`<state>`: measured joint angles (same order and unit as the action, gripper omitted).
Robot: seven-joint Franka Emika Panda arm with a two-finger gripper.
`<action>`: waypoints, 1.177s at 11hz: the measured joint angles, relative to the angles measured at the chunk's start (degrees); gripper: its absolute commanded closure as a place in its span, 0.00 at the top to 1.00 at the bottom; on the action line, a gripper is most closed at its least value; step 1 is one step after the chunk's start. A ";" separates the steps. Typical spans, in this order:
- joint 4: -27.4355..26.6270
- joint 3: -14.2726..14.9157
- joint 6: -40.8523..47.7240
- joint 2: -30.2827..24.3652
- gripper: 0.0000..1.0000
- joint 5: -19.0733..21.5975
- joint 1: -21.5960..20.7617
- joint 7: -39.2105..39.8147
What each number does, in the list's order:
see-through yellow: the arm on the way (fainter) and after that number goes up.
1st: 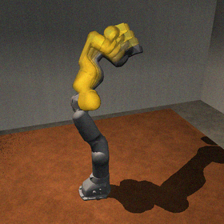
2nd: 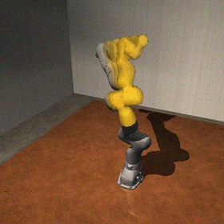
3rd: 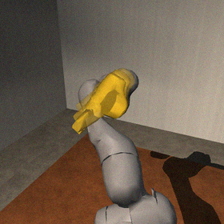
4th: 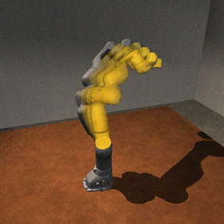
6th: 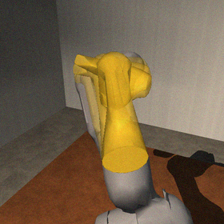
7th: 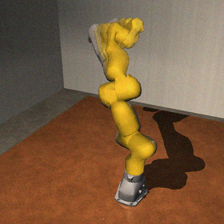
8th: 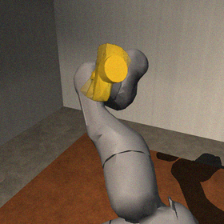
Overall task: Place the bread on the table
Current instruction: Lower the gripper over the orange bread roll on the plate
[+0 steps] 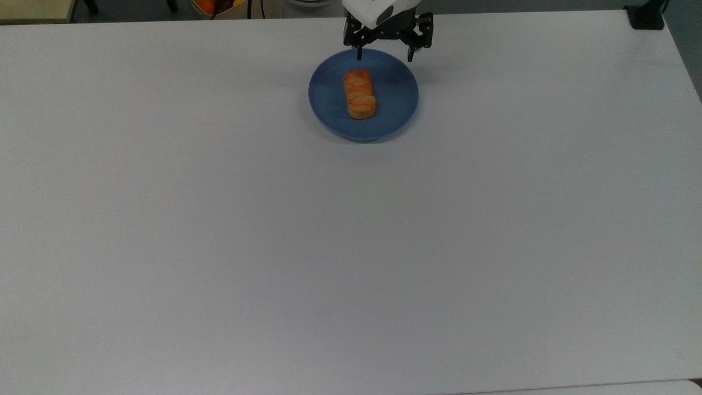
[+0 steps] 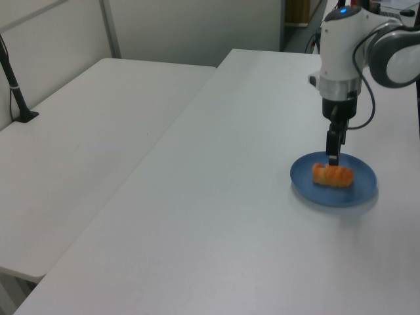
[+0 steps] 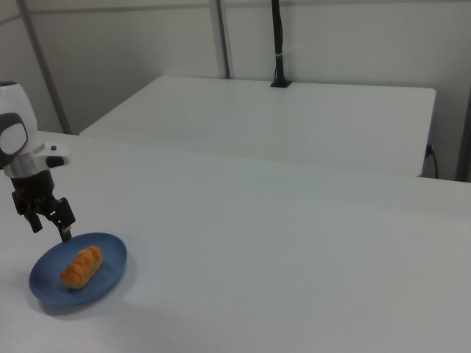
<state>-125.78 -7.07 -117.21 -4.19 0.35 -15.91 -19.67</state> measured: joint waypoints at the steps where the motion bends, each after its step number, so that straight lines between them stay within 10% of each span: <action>1: -0.70 0.03 -1.57 1.00 1.00 0.00 0.05 -0.06; 13: -1.94 0.28 -3.89 8.71 1.00 -4.30 3.71 3.87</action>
<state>-127.72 -6.80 -121.10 4.52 -3.96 -12.20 -15.81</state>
